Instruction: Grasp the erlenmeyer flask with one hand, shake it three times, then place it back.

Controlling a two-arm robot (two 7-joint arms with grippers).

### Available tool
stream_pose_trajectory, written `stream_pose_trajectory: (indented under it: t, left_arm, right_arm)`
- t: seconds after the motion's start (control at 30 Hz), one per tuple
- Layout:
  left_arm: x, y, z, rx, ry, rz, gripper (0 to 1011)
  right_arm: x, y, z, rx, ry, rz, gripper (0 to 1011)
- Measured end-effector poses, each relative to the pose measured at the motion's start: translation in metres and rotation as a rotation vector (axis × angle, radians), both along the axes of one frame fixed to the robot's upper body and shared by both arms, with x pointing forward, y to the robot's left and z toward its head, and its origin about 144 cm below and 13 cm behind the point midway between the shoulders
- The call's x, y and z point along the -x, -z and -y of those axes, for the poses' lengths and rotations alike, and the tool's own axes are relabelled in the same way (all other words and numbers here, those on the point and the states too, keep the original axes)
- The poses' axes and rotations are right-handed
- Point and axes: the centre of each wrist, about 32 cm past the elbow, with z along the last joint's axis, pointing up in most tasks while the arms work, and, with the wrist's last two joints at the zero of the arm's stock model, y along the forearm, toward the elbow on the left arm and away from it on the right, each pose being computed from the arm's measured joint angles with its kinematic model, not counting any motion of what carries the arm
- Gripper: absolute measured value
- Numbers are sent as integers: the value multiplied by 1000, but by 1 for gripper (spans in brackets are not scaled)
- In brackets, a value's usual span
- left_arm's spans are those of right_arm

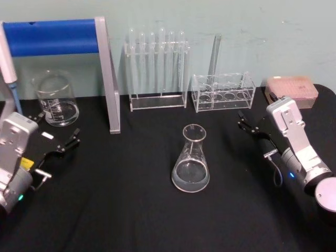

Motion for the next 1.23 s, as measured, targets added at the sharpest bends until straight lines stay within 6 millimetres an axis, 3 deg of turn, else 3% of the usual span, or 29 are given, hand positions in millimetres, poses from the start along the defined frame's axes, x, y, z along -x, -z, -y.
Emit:
stream_pose_trajectory:
  t: [1.23]
  left_arm:
    - [0, 0, 0, 0, 0, 0, 1001]
  right_arm:
    - [0, 0, 0, -1, -1, -1, 1000]
